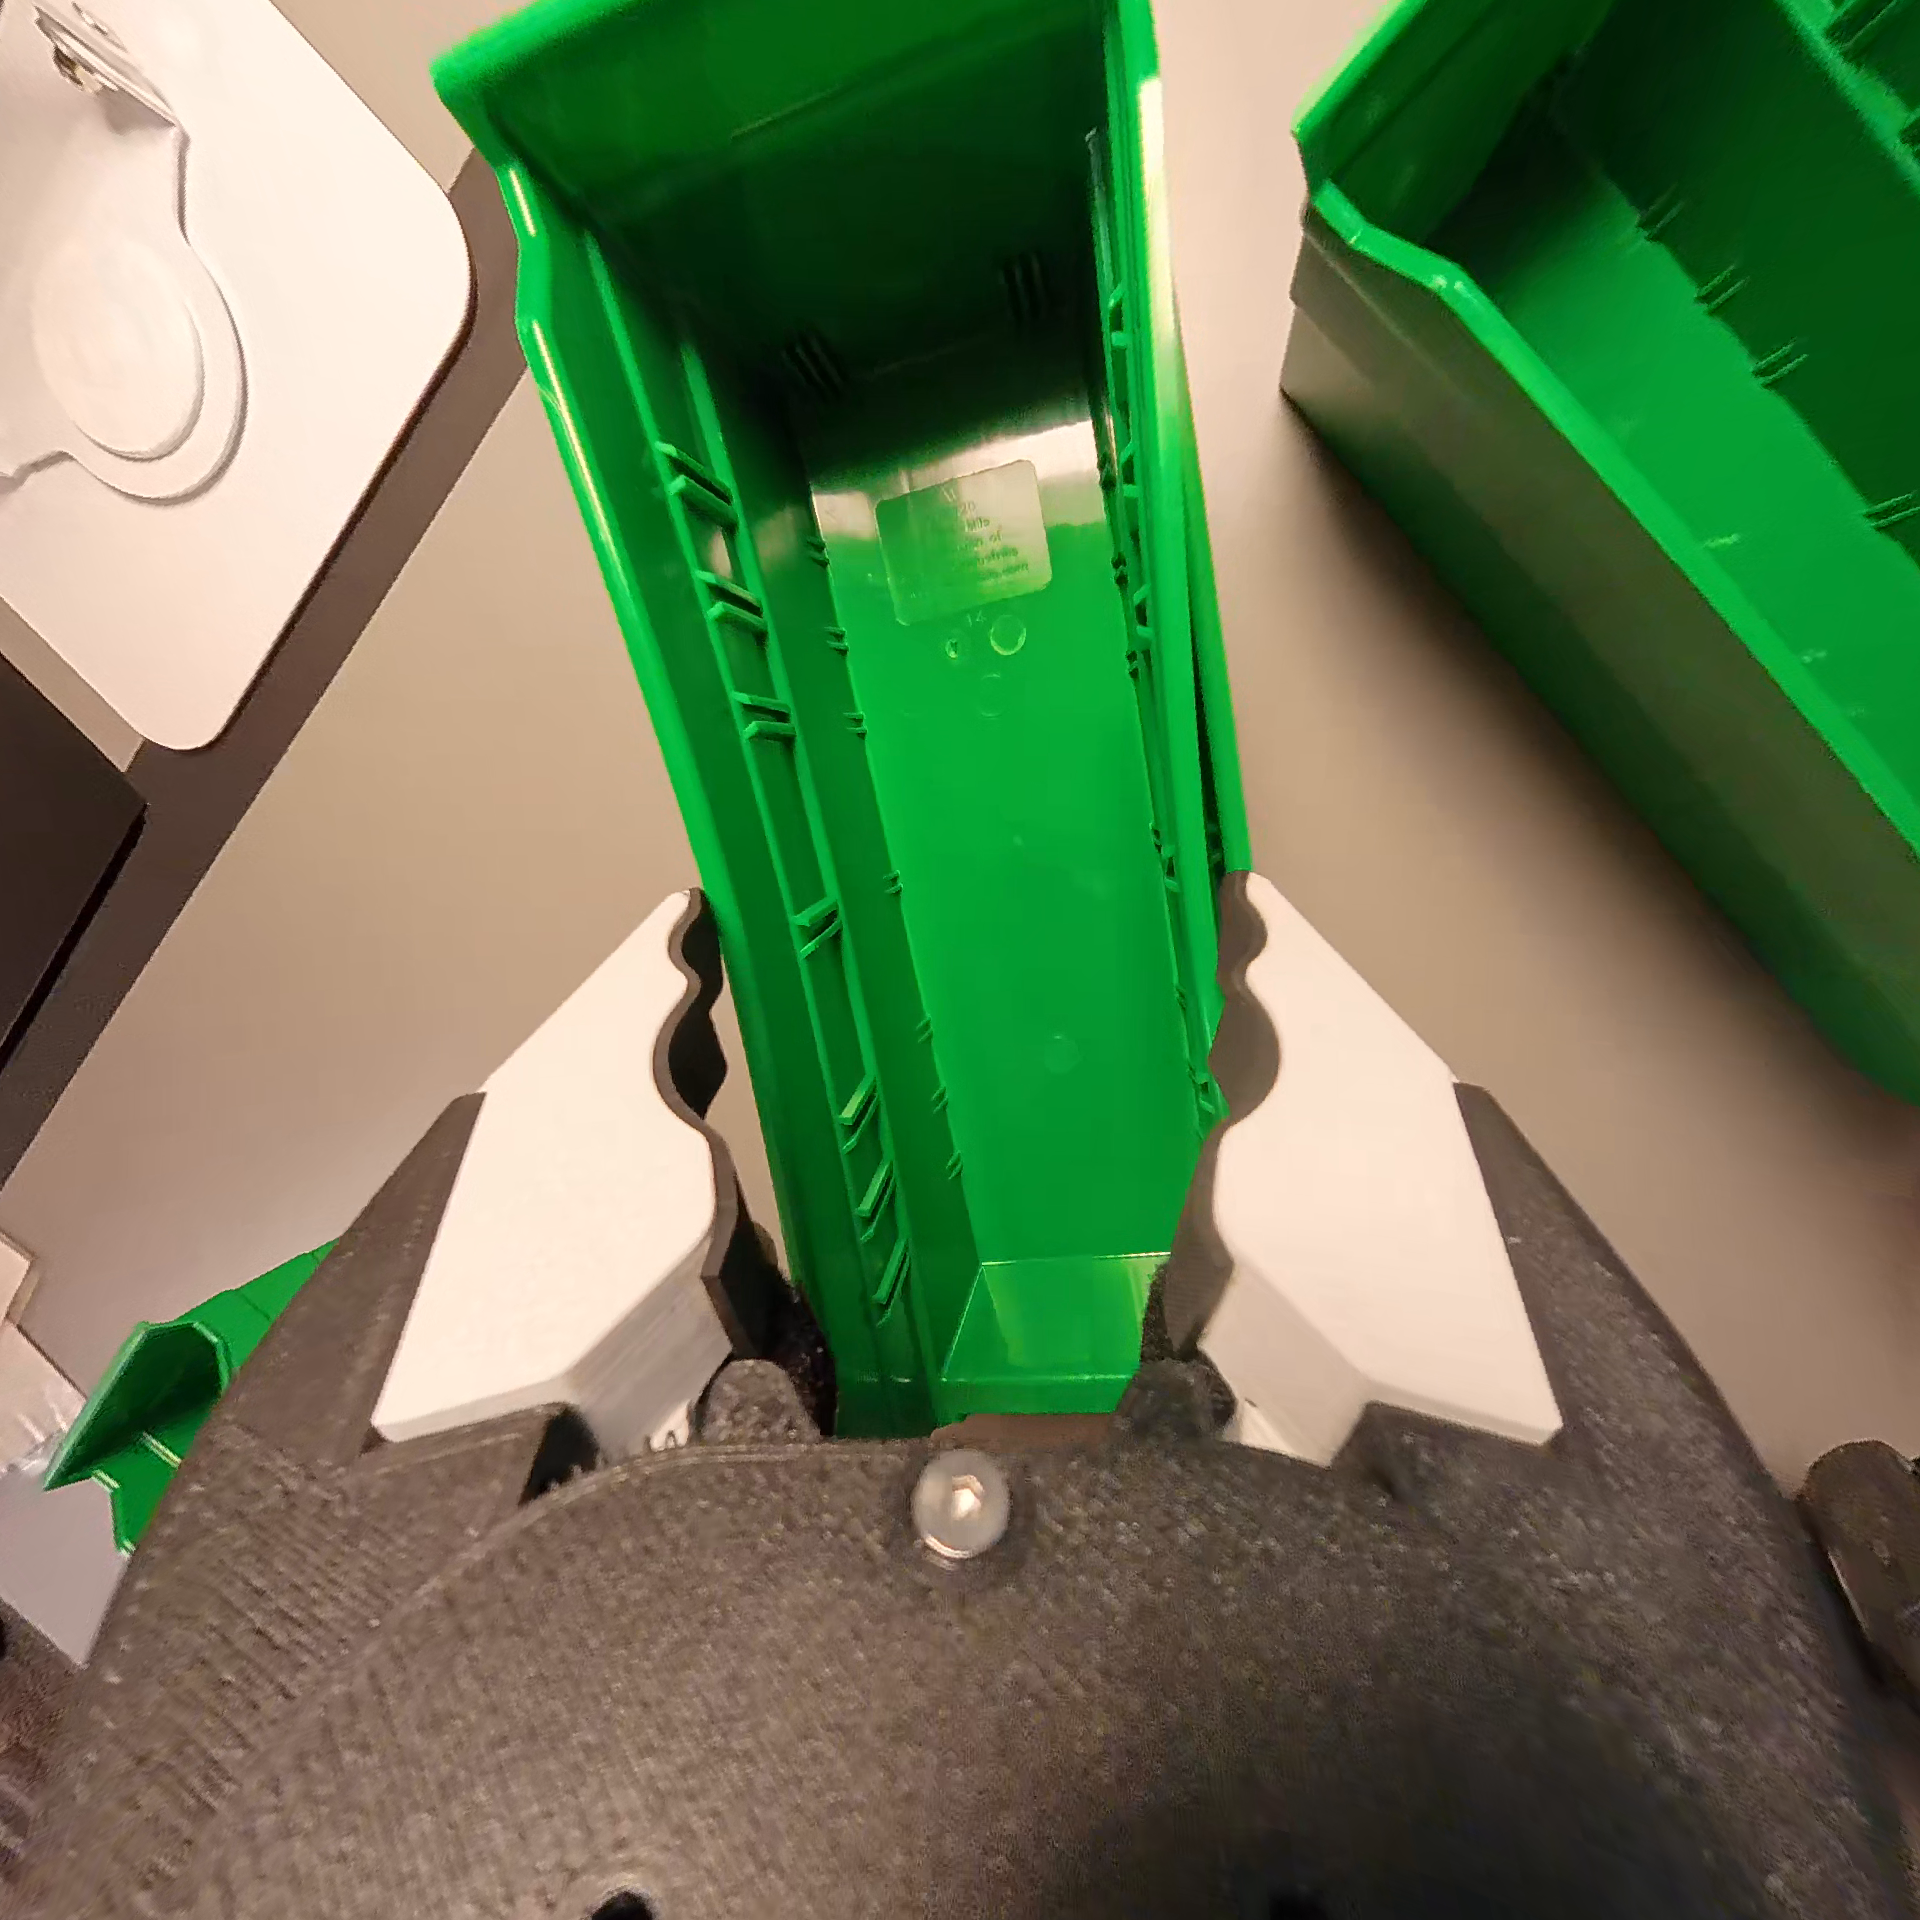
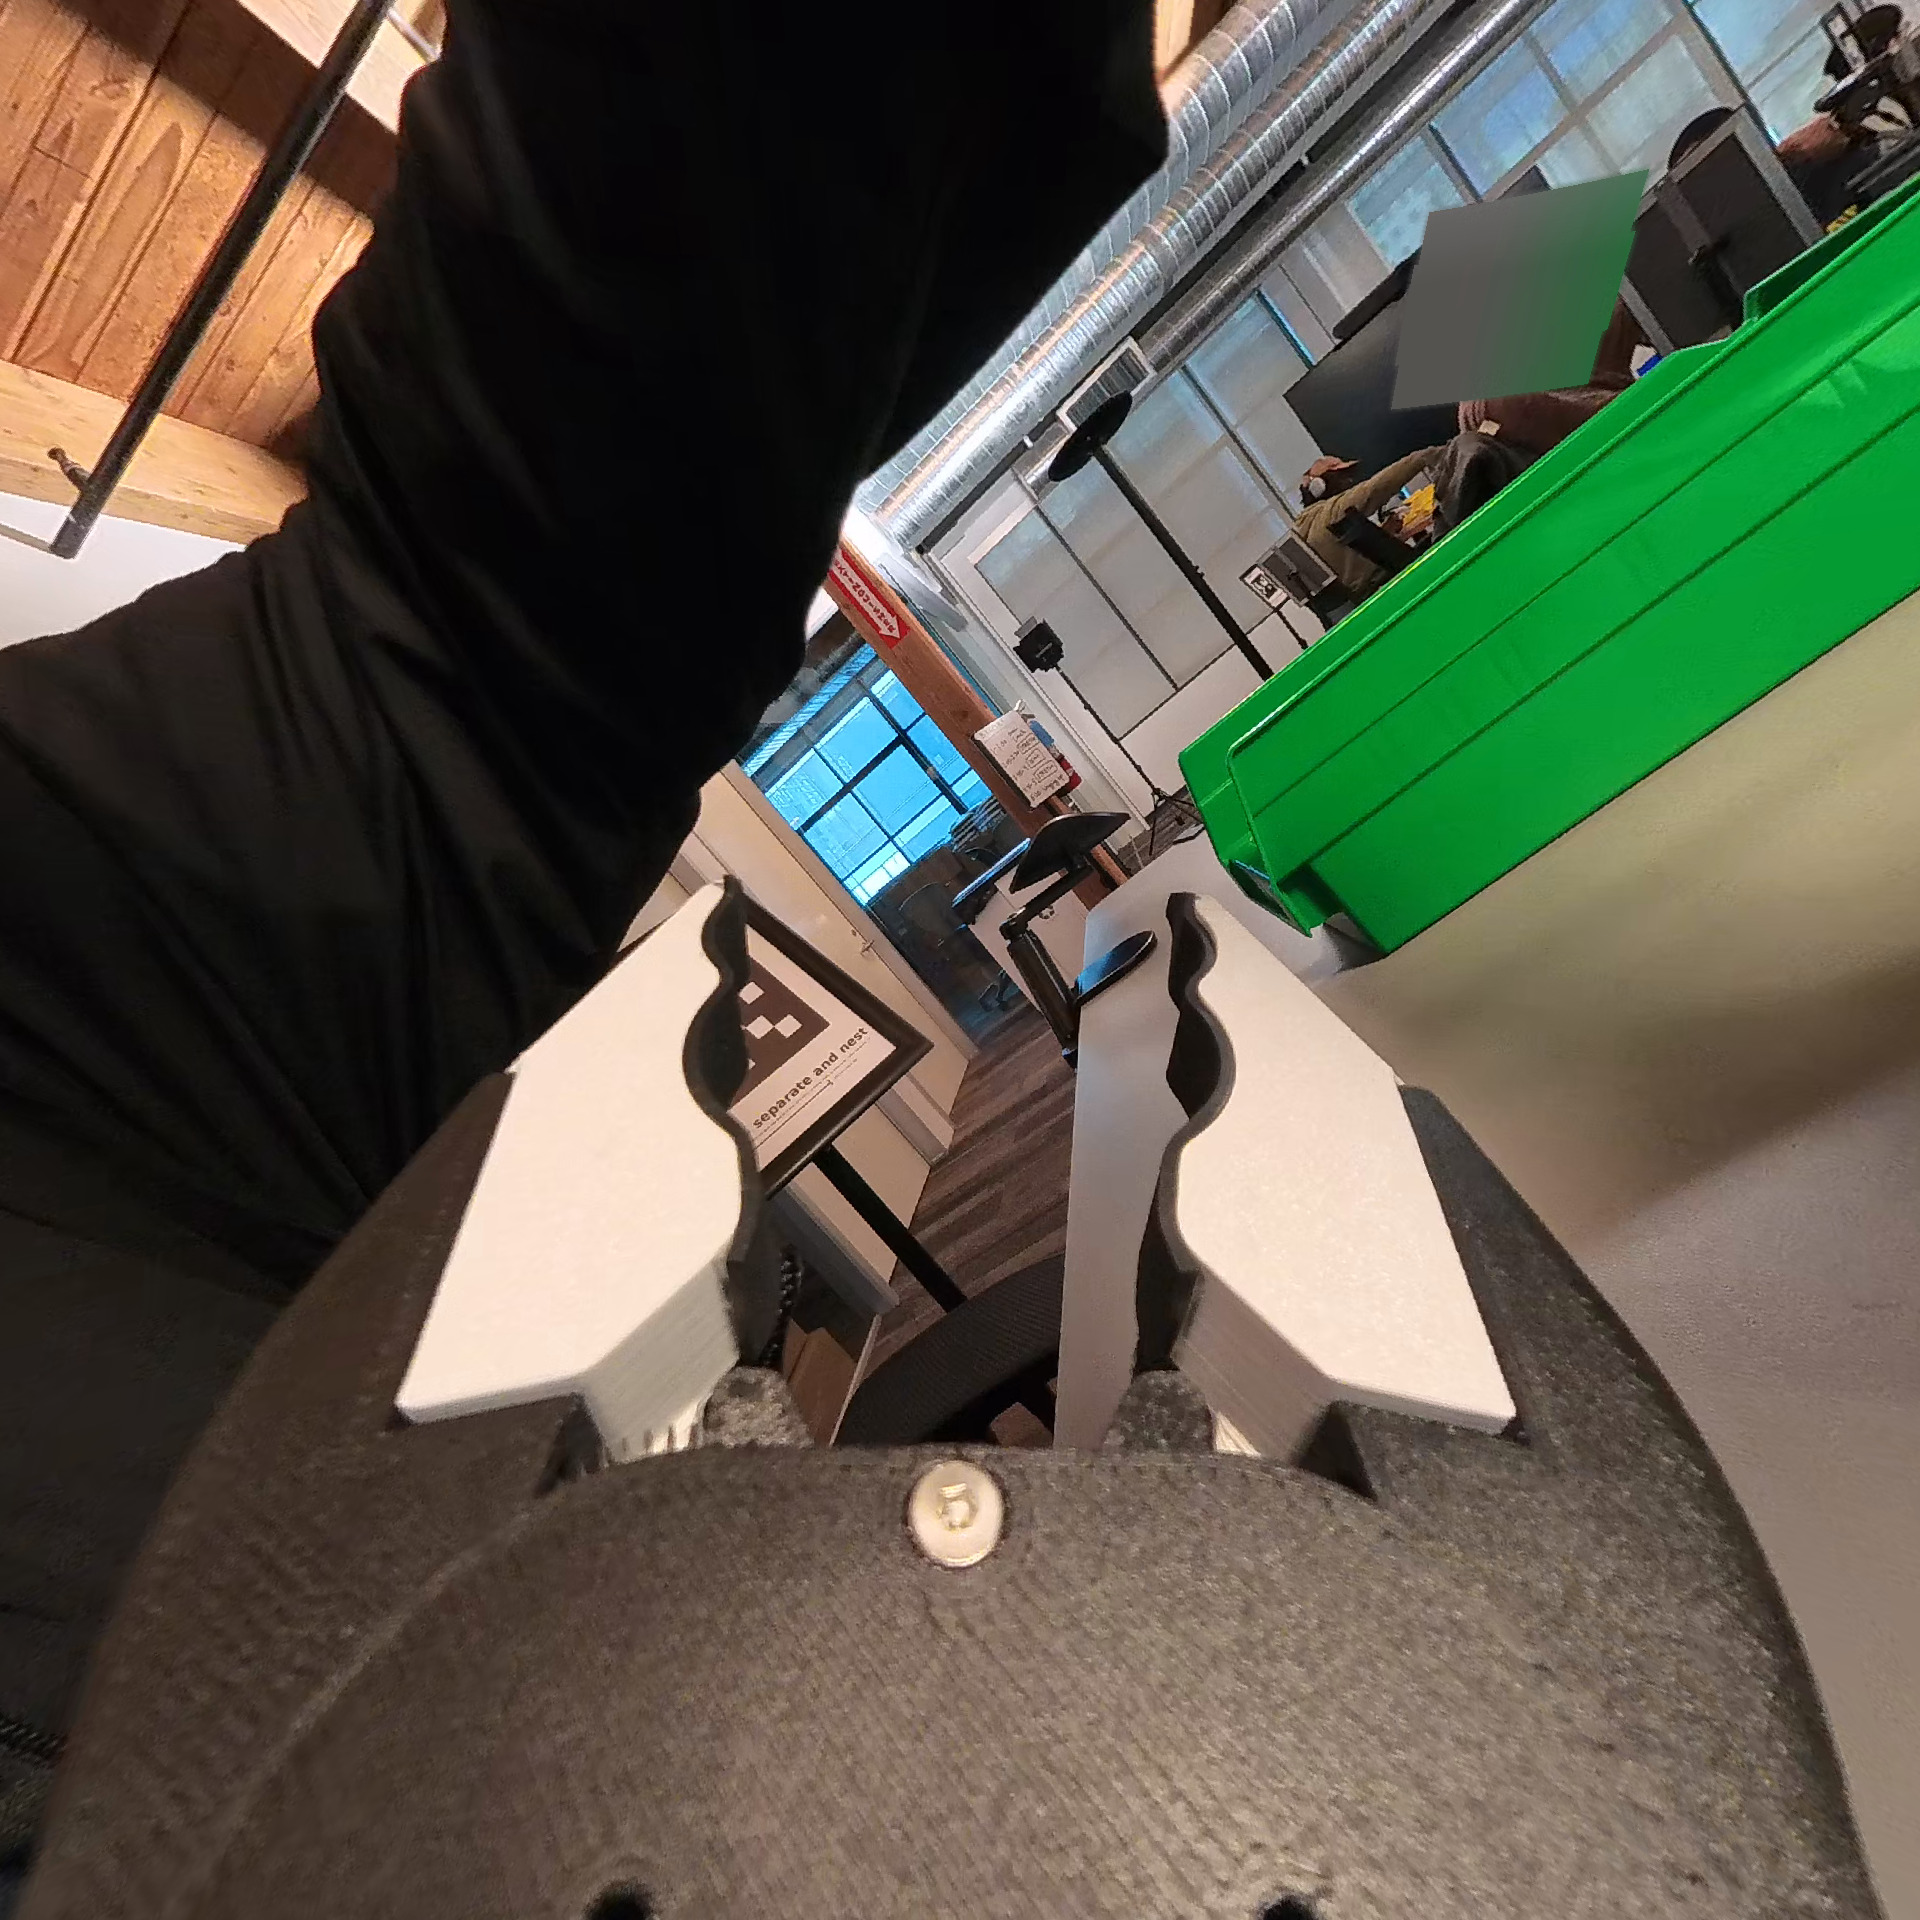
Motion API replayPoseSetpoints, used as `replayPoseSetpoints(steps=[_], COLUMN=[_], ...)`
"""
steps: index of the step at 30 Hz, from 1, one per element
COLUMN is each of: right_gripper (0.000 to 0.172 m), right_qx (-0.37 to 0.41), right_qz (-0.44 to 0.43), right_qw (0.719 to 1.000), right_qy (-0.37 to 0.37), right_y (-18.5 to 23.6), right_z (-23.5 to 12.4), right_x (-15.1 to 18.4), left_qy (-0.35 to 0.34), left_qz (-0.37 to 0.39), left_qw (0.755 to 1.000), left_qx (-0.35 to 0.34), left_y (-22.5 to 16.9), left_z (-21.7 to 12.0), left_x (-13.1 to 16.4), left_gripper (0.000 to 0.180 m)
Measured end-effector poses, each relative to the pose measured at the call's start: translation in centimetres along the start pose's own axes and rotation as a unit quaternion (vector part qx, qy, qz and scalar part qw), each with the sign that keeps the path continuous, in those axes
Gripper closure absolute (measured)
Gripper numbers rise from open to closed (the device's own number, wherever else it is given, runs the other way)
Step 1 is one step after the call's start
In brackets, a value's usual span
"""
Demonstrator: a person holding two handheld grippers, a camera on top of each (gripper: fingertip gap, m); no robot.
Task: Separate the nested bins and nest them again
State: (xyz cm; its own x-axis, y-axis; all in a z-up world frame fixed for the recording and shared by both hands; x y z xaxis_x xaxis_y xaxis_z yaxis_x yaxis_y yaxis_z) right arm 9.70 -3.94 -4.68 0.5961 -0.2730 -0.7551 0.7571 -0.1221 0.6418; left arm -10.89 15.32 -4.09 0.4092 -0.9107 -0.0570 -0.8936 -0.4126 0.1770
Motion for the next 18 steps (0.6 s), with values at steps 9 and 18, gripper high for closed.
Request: replayPoseSetpoints(steps=[9, 18], right_gripper=[0.089, 0.089], right_qx=[0.000, -0.001], right_qz=[0.000, 0.001], right_qw=[1.000, 1.000], right_qy=[-0.001, -0.001], right_y=[0.0, 0.0], right_z=[0.0, 0.0], right_x=[0.0, 0.0], left_qy=[-0.005, -0.029], left_qz=[0.013, 0.009], left_qw=[1.000, 0.999], left_qx=[-0.014, -0.013], left_y=[-0.3, -0.1], left_z=[-0.7, -2.8], left_x=[0.0, -0.6], left_gripper=[0.087, 0.088])
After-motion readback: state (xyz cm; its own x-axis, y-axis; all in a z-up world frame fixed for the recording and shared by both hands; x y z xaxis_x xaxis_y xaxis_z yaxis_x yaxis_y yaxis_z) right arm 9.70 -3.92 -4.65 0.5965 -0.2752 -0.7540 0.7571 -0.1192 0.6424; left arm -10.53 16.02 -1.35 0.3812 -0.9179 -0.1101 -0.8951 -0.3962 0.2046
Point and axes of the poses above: each gripper's, where its closed fingertips meet, z out along the fingers, x out of its underside, y = z × x across the jaws, the point moved 2 cm from there along -z, back along the fingers, and after that the axes turned 15 degrees about y, right-handed, at the moved point
